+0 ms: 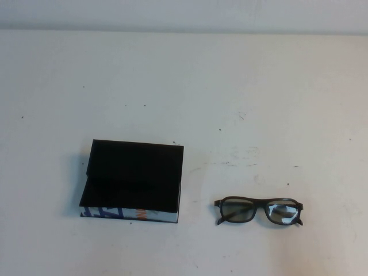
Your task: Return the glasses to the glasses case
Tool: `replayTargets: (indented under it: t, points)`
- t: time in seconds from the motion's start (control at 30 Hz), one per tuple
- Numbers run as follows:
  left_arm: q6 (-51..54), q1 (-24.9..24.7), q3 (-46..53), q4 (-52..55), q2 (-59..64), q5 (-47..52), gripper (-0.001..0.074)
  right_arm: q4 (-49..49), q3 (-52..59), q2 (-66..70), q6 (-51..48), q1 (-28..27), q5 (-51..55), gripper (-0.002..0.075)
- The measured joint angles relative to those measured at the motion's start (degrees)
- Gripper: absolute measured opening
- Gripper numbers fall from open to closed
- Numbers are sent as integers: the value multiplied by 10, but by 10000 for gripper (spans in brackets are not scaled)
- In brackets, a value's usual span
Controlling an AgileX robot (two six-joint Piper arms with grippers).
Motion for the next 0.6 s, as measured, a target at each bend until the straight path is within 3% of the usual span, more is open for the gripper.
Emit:
replayTargets:
  t: [0.13, 0.37, 0.6]
  points:
    - [0, 0, 0, 0, 0, 0, -3, -28, -73, 83, 0, 0, 101, -11]
    - [0, 0, 0, 0, 0, 0, -3, -185, -226, 294, -6, 0, 308, -11]
    - [0, 0, 0, 0, 0, 0, -3, -224, -300, 434, -77, 0, 383, -11]
